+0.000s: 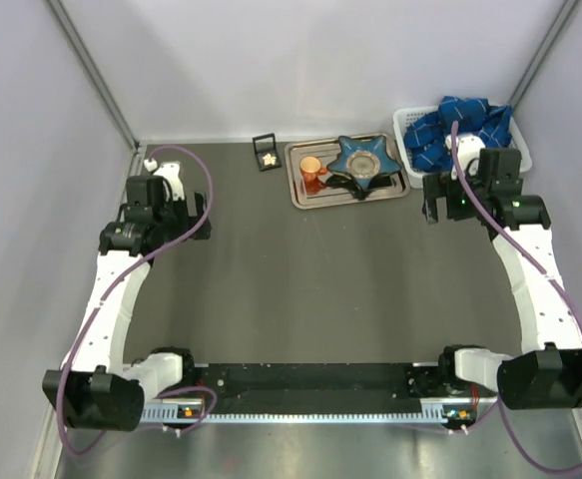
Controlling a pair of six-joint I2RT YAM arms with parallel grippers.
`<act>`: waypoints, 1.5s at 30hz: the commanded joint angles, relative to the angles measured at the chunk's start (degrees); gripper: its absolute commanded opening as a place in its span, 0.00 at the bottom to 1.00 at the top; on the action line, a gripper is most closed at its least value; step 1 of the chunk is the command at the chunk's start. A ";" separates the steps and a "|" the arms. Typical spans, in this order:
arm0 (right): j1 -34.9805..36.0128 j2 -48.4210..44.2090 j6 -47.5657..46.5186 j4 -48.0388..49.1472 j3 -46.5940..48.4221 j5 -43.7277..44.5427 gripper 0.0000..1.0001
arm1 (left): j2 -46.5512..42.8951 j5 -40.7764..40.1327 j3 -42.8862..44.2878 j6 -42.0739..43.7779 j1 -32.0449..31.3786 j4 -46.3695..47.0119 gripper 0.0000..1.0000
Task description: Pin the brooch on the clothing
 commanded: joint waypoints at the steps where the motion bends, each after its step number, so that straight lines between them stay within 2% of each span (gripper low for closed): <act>1: -0.53 3.96 -5.15 3.48 10.17 -0.27 0.99 | -6.12 -1.53 0.19 -3.11 0.24 10.68 0.99; 11: -0.71 28.03 0.03 9.45 36.29 8.94 0.99 | -4.55 2.77 1.50 -1.62 0.24 12.54 0.99; 16: -4.31 43.74 5.74 11.39 50.53 12.29 0.99 | -2.36 4.89 -0.08 -2.59 0.24 14.11 0.99; 21: -6.95 56.42 7.59 12.97 62.39 15.03 0.99 | -0.16 5.85 -0.96 -3.73 0.15 15.70 0.99; 26: -8.44 64.43 8.12 19.72 63.21 16.51 0.99 | 2.92 6.38 -0.96 -4.08 0.15 15.88 0.99; 33: -8.44 74.44 8.03 23.17 63.64 16.43 0.99 | 6.52 3.92 -0.70 -2.94 0.15 16.32 0.99; 38: -8.44 79.11 6.81 25.45 65.14 13.19 0.99 | 7.76 3.75 -0.96 -2.59 0.24 16.14 0.99; 42: -8.44 81.75 5.13 28.61 65.84 16.51 0.97 | 9.07 3.22 -0.62 -2.06 0.24 15.79 0.99; 44: -8.53 81.84 5.39 29.23 65.93 16.17 0.83 | 9.69 2.43 0.00 -1.71 0.24 15.44 0.99; 45: -8.53 81.76 5.65 29.41 66.02 15.21 0.73 | 10.21 2.25 0.79 -1.62 0.24 15.26 0.99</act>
